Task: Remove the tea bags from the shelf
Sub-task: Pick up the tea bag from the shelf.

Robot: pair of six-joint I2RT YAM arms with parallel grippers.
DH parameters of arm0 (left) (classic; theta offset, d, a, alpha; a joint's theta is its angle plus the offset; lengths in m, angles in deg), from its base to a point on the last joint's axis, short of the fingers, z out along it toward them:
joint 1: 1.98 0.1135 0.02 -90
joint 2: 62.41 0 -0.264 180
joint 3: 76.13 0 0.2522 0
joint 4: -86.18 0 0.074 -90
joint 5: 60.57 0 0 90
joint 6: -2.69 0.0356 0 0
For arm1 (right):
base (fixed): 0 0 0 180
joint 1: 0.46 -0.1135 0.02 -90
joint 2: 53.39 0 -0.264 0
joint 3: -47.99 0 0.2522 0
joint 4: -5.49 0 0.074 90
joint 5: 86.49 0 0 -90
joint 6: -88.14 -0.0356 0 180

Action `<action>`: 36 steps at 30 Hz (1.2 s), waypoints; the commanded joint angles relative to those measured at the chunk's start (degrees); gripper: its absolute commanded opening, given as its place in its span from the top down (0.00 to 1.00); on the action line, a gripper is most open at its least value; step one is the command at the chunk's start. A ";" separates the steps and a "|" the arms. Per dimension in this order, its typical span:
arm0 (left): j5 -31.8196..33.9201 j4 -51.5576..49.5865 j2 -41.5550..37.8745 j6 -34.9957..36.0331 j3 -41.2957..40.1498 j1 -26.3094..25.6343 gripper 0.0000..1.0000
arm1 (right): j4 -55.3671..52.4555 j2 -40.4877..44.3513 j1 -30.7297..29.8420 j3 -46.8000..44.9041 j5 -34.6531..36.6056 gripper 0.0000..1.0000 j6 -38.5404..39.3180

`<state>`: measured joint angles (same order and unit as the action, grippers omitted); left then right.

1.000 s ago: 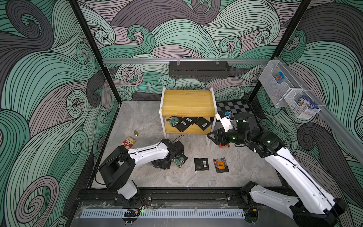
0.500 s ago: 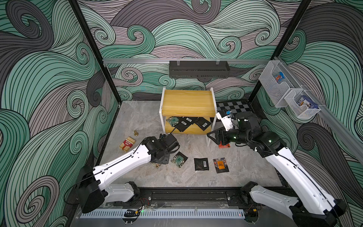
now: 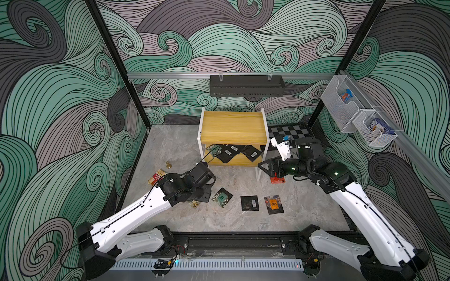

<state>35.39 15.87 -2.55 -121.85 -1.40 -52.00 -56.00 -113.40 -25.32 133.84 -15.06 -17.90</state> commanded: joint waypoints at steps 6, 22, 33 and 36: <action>-4.33 4.44 -0.76 3.00 2.30 0.10 0.47 | 0.57 1.74 4.95 -2.48 -5.85 0.32 -1.85; -10.30 10.16 3.54 6.74 6.09 0.19 0.46 | 2.84 -0.18 13.88 -3.05 -8.53 0.27 -6.39; -10.75 11.81 3.50 7.85 6.74 0.19 0.44 | 12.50 -5.17 22.23 -6.75 -13.73 0.27 -13.82; -10.88 11.74 4.19 8.64 7.49 0.19 0.44 | 15.57 -7.67 22.80 -7.42 -14.15 0.26 -14.79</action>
<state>25.25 26.40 1.23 -115.05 3.38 -52.00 -45.72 -119.35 -2.96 126.91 -26.87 -30.24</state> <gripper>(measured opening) 0.559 0.736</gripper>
